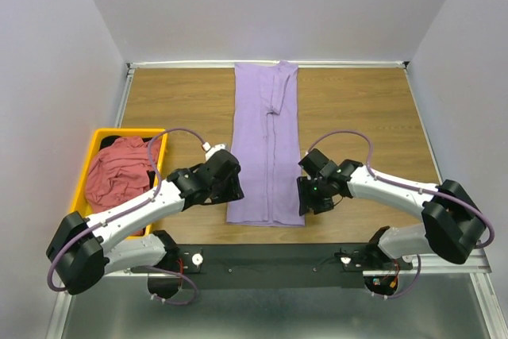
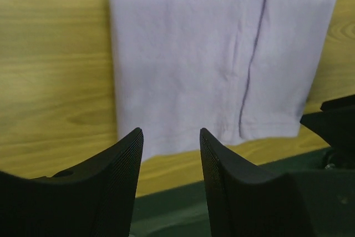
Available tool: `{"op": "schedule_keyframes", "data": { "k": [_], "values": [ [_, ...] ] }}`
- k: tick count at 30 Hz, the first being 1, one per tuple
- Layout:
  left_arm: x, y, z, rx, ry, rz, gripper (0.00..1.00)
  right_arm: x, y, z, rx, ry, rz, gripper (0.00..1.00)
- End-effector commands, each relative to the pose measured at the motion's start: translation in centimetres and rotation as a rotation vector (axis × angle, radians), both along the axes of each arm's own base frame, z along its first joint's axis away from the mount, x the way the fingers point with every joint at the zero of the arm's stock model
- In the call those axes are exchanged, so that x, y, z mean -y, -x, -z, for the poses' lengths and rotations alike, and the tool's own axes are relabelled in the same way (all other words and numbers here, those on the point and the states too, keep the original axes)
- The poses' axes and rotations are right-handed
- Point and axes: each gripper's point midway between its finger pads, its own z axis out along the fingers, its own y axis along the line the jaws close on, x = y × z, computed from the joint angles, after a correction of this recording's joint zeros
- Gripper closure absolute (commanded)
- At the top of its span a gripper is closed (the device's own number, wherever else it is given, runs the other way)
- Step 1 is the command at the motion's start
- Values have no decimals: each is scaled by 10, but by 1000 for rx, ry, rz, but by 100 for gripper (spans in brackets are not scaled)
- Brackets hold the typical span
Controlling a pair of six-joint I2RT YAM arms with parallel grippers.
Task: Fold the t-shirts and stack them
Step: Fold the tshirt
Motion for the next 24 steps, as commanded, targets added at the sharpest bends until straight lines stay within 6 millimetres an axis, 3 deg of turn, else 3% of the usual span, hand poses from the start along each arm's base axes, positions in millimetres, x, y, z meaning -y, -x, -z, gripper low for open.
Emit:
{"op": "schedule_keyframes", "data": {
  "k": [1, 6, 13, 24],
  "values": [
    [11, 19, 11, -83, 46, -62, 46, -7, 2, -2, 2, -66, 29, 41],
    [2, 34, 36, -154, -11, -82, 46, -7, 11, 8, -27, -83, 25, 41],
    [-16, 30, 32, -152, -118, -163, 48, -10, 11, 7, -31, -93, 33, 43],
    [-21, 44, 64, -233, -231, -90, 50, -12, 11, 12, -62, -80, 46, 43]
  ]
}}
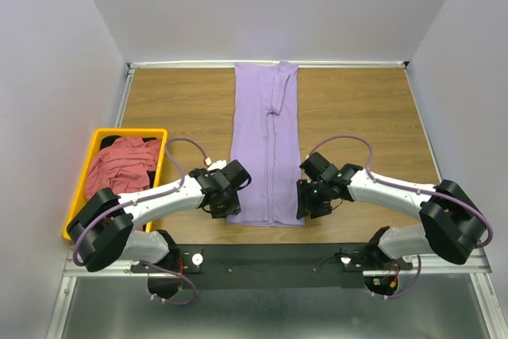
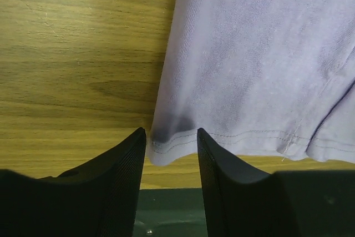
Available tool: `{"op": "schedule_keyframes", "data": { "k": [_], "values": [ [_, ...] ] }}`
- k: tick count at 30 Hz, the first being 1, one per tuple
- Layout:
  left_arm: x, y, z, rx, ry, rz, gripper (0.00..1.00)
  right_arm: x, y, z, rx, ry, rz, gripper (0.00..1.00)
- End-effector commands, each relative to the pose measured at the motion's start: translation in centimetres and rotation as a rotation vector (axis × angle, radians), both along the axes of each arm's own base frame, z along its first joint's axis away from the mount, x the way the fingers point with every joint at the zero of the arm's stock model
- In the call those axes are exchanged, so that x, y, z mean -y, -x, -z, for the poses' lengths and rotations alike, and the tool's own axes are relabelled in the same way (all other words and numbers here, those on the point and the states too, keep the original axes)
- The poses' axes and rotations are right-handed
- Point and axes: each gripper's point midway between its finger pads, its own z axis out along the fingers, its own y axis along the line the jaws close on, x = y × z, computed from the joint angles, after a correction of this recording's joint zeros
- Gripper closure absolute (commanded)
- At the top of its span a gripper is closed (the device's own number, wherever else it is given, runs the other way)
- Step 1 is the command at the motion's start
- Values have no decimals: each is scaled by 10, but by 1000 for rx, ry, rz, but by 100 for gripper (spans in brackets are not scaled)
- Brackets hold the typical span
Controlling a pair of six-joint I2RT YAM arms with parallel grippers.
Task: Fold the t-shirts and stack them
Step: Fold the tshirt
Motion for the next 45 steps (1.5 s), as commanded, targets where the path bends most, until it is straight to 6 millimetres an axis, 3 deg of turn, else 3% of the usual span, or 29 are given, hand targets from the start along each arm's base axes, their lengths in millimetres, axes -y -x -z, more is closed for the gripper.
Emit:
{"op": "schedule_keyframes", "data": {
  "k": [1, 12, 19, 25, 27, 30, 31, 33, 40, 42, 44, 45],
  "values": [
    [-10, 2, 6, 5, -53, 5, 50, -4, 0, 3, -22, -7, 18, 43],
    [-4, 22, 22, -81, -123, 113, 54, -4, 1, 2, -38, -7, 51, 44],
    [1, 26, 23, -97, -143, 164, 68, -6, 15, 5, -101, -27, 48, 44],
    [3, 29, 24, -102, -138, 191, 78, -1, 20, 10, -119, -10, 69, 52],
    [3, 29, 23, -99, -138, 195, 81, 3, 19, 14, -113, 12, 74, 57],
    [4, 31, 21, -107, -127, 208, 93, 8, 24, 20, -135, 30, 80, 79],
    [6, 36, 18, -124, -113, 223, 98, 8, 28, 20, -148, 26, 75, 91],
    [13, 46, 10, -145, -80, 258, 100, 14, 35, 19, -162, 30, 74, 99],
    [31, 78, -13, -223, 52, 374, 100, 16, 49, -5, -198, -3, 61, 99],
    [34, 70, -17, -198, 54, 401, 100, 15, 42, -13, -177, 4, 52, 99],
    [41, 51, -29, -145, 57, 402, 100, 9, 24, -25, -134, 21, 42, 99],
    [44, 30, -35, -91, 57, 391, 100, 3, 5, -37, -81, 19, 56, 99]
  ]
}}
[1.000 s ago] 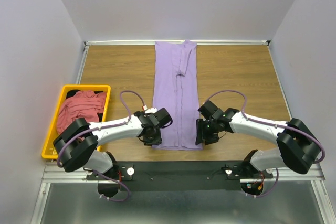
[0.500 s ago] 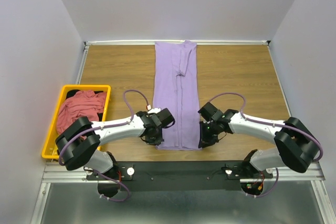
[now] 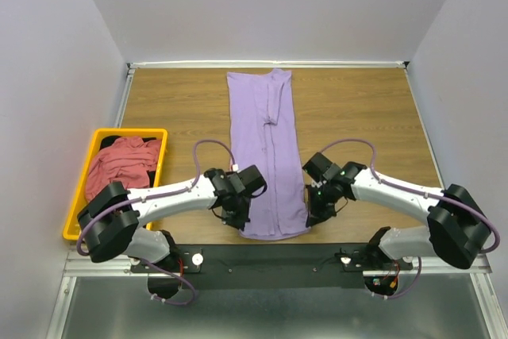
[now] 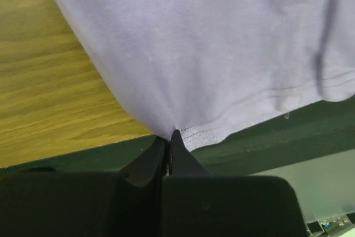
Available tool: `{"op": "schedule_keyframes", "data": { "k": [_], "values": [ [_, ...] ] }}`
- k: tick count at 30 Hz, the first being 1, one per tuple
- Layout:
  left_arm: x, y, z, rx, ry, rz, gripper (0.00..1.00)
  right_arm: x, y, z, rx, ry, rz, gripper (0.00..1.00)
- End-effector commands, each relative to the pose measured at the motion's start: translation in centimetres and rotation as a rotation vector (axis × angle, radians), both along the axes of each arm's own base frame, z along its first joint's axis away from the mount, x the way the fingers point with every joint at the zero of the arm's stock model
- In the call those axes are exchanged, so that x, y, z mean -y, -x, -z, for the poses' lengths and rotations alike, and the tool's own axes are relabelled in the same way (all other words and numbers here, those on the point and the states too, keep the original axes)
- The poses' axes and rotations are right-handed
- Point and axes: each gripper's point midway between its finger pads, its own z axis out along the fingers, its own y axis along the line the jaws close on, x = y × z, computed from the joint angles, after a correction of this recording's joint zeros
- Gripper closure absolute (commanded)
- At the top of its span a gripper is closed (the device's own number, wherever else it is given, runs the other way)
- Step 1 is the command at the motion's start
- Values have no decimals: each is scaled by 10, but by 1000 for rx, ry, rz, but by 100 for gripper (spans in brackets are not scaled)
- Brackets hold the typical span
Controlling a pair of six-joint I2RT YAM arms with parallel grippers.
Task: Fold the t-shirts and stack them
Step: Fold the tshirt
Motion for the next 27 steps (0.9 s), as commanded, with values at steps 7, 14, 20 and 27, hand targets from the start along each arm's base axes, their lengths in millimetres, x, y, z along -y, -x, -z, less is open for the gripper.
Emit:
{"op": "schedule_keyframes", "data": {
  "k": [7, 14, 20, 27],
  "values": [
    [2, -137, -46, 301, 89, -123, 100, -12, -133, -57, 295, 88, 43, 99],
    [-26, -224, -66, 490, 36, -187, 100, -2, -213, -76, 426, 125, 68, 99],
    [-39, -269, -66, 569, 13, -204, 100, -5, -257, -79, 513, 115, 79, 99],
    [-41, -307, -63, 641, -10, -187, 100, -7, -290, -68, 554, 128, 77, 99]
  ]
}}
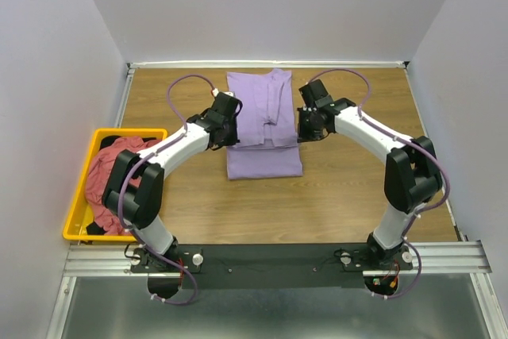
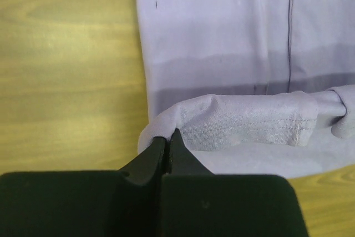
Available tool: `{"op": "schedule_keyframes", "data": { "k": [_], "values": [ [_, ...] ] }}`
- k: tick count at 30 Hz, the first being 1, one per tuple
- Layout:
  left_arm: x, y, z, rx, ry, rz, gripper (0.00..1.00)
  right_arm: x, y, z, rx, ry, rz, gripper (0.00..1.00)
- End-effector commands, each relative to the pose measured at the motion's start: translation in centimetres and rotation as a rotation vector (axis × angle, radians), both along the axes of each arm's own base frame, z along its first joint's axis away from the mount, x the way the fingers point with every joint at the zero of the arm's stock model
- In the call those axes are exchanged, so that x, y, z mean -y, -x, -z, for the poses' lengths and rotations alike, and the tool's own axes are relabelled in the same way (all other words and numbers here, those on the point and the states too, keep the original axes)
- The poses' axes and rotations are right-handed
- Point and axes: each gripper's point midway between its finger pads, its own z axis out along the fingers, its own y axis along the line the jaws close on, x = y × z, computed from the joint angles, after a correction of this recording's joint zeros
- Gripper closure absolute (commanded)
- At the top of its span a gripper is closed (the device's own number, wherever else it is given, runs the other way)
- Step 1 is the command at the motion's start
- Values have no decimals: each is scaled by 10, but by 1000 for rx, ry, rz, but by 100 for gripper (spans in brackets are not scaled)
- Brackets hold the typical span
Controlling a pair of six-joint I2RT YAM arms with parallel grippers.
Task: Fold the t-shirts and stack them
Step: Fold the tshirt
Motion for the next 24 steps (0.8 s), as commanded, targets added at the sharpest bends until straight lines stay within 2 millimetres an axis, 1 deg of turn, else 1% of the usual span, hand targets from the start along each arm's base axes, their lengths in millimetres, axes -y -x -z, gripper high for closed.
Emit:
{"op": "schedule_keyframes", "data": {
  "k": [1, 2, 4, 6, 8, 9, 10, 12, 15, 17, 22, 24],
  "values": [
    [-9, -37, -5, 101, -68, -6, 100, 8, -33, -2, 87, 49, 10, 99],
    [-9, -42, -6, 111, -67, -11, 100, 7, -37, -1, 95, 46, 11, 99],
    [-10, -48, 1, 104, -77, -10, 100, 4, -44, 2, 102, 49, 1, 99],
    [-11, -54, 2, 107, -83, -9, 100, 3, -49, 3, 105, 51, -2, 99],
    [-12, -60, 6, 110, -91, -10, 100, 4, -54, 8, 108, 58, 2, 99],
    [-13, -61, 11, 103, -98, -6, 100, 4, -57, 10, 110, 60, 5, 99],
    [-11, -64, 11, 109, -94, -3, 100, 3, -59, 14, 110, 59, 4, 99],
    [-11, -67, 16, 103, -99, 2, 100, 4, -62, 19, 107, 61, 11, 99],
    [-11, -71, 29, 92, -115, 4, 100, 3, -65, 32, 95, 67, 15, 99],
    [-12, -73, 33, 93, -121, 0, 100, 3, -66, 38, 90, 68, 17, 99],
    [-13, -75, 47, 76, -133, -3, 100, 3, -70, 48, 94, 79, 17, 99],
    [-14, -76, 49, 77, -141, -7, 100, 4, -71, 51, 95, 89, 14, 99]
  ]
}}
